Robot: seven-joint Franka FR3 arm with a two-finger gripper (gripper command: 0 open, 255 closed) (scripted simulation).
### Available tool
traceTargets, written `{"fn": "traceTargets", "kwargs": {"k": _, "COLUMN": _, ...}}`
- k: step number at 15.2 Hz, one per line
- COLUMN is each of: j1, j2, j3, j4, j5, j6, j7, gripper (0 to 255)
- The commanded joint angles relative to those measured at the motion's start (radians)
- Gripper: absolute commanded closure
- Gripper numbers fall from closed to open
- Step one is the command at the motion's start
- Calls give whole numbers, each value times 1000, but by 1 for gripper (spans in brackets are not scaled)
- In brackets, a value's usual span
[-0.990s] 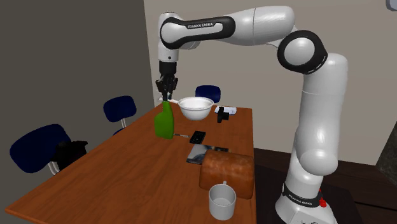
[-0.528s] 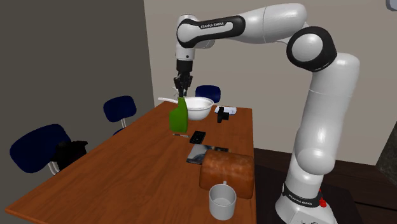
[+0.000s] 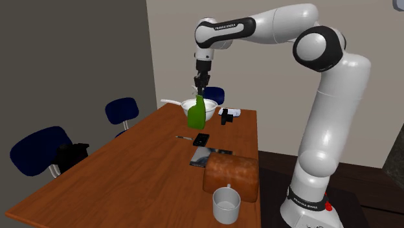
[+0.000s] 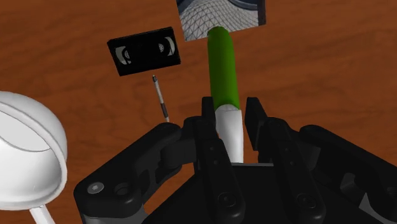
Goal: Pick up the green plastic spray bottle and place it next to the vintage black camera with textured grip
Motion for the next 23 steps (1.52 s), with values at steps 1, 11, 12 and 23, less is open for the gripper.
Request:
{"fn": "traceTargets", "kwargs": {"k": 1, "j1": -24, "j2": -6, "j3": -27, "j4": 1, "j5": 0, "j6": -11, "j7": -51, "gripper": 255}}
{"fn": "traceTargets", "kwargs": {"k": 11, "j1": -141, "j2": 48, "j3": -155, "j4": 70, "j5": 20, "j6": -46, "j7": -296, "gripper": 255}}
{"fn": "traceTargets", "kwargs": {"k": 12, "j1": -153, "j2": 60, "j3": -167, "j4": 84, "j5": 25, "j6": -52, "j7": -322, "gripper": 255}}
{"fn": "traceTargets", "kwargs": {"k": 23, "j1": -328, "j2": 268, "j3": -286, "j4": 338, "j5": 119, "j6": -143, "j7": -600, "gripper": 255}}
